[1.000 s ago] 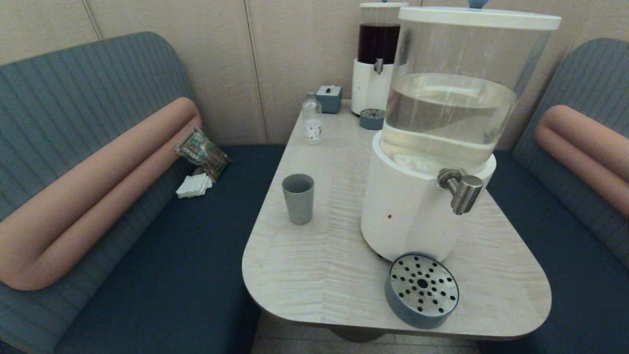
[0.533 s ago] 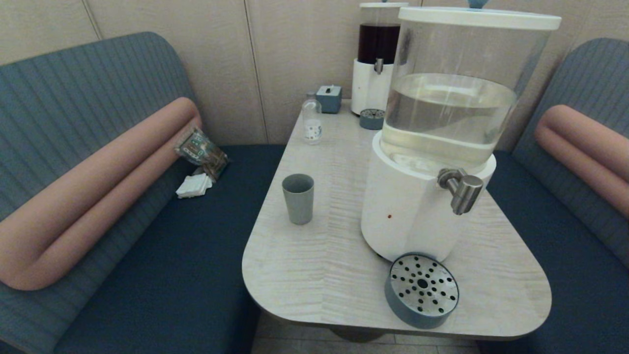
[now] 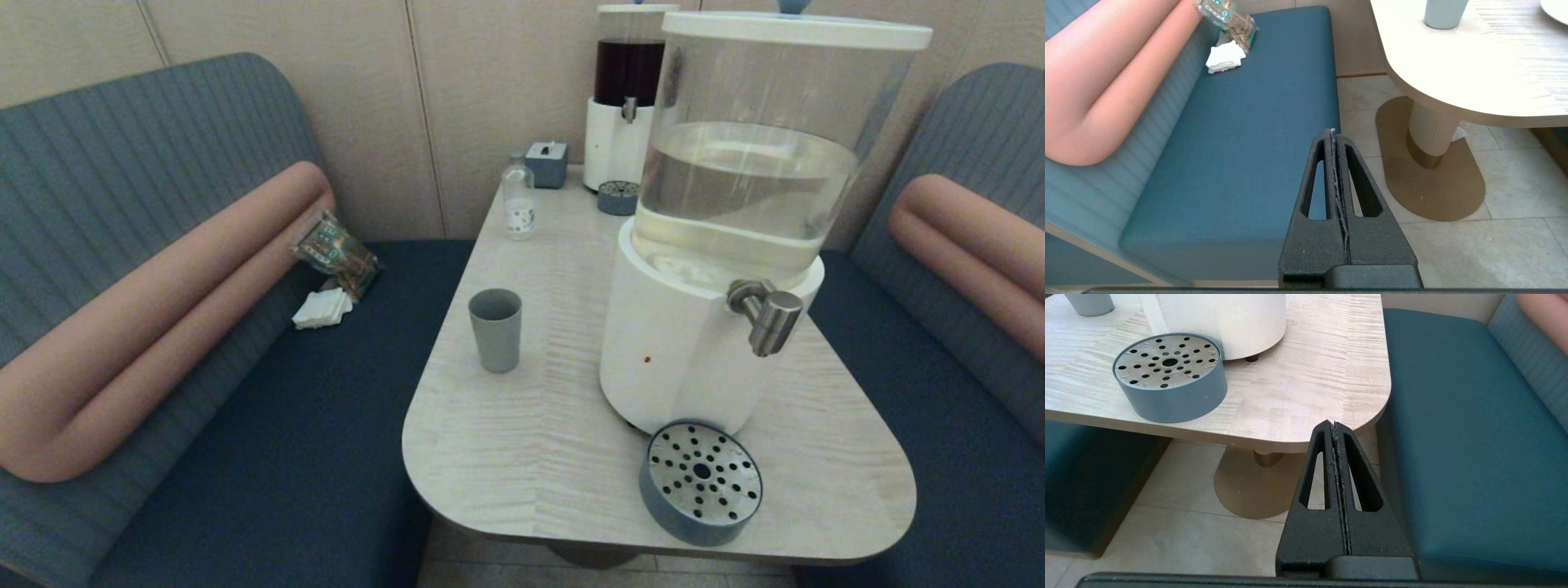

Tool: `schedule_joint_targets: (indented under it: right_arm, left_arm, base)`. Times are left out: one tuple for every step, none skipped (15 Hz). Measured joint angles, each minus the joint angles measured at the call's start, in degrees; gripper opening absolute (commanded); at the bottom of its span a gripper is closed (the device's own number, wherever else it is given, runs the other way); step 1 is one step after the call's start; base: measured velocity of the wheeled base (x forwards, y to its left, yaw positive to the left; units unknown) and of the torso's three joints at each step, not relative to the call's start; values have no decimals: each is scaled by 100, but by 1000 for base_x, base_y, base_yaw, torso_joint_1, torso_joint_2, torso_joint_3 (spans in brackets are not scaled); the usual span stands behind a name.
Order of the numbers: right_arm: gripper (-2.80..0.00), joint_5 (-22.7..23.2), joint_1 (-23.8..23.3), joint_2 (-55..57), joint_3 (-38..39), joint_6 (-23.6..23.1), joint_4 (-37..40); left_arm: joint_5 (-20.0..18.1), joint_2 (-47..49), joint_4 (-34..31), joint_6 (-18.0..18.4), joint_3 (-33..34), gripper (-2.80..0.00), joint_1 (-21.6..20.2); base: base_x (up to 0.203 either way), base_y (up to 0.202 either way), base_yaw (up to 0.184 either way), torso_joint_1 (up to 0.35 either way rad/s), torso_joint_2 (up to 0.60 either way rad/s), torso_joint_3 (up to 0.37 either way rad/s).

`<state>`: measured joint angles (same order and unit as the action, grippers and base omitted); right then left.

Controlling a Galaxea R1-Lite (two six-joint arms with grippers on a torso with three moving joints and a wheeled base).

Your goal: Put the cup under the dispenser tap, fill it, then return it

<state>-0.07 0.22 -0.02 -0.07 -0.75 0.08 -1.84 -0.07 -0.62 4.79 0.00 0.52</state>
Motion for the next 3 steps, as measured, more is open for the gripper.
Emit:
schedule_joint_targets:
  right_arm:
    - [-280,-2,0,0,-1,51,-34]
    - [-280,-2,0,-2,-1,102,-50]
    - [-280,-2,0,-2,-1,108,-52]
  left_arm:
    - [1,0,2,0,0,-280,0]
    - [0,0,0,0,0,-280,0]
    - [2,0,0,1,0,-280,0]
  base:
    - [0,0,0,0,0,0]
    - [0,0,0,0,0,0]
    - [0,0,0,0,0,0]
